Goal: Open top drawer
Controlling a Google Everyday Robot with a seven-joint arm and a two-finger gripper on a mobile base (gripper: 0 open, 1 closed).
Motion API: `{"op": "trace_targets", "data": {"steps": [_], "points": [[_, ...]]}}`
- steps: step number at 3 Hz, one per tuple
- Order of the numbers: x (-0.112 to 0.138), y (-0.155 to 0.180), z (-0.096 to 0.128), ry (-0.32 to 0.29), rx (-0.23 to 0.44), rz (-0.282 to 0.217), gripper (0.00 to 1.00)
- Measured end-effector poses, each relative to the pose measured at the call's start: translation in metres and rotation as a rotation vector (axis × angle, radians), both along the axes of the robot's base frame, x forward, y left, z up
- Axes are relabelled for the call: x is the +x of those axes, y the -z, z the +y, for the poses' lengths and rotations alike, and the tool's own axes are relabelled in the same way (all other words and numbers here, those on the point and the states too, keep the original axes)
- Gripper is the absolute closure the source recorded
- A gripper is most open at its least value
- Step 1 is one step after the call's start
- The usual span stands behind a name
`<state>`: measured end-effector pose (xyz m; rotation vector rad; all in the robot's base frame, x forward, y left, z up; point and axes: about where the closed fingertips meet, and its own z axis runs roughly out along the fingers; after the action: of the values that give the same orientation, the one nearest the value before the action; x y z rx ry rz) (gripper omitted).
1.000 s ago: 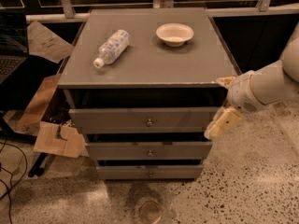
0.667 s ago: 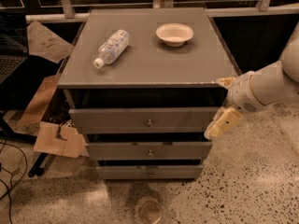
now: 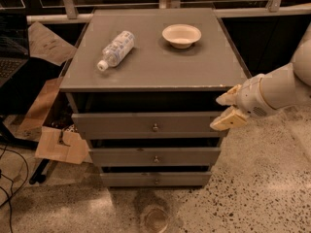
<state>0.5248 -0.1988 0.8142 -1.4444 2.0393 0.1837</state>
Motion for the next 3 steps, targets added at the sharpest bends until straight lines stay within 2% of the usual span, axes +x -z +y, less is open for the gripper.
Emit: {"op": "trace_targets", "data": {"steps": [2, 3], "points": [[0.0, 0.0, 0.0, 0.0, 0.0, 0.0, 0.88], [0.0004, 0.0007, 0.0007, -0.002, 0.005, 0.0, 1.0]]}}
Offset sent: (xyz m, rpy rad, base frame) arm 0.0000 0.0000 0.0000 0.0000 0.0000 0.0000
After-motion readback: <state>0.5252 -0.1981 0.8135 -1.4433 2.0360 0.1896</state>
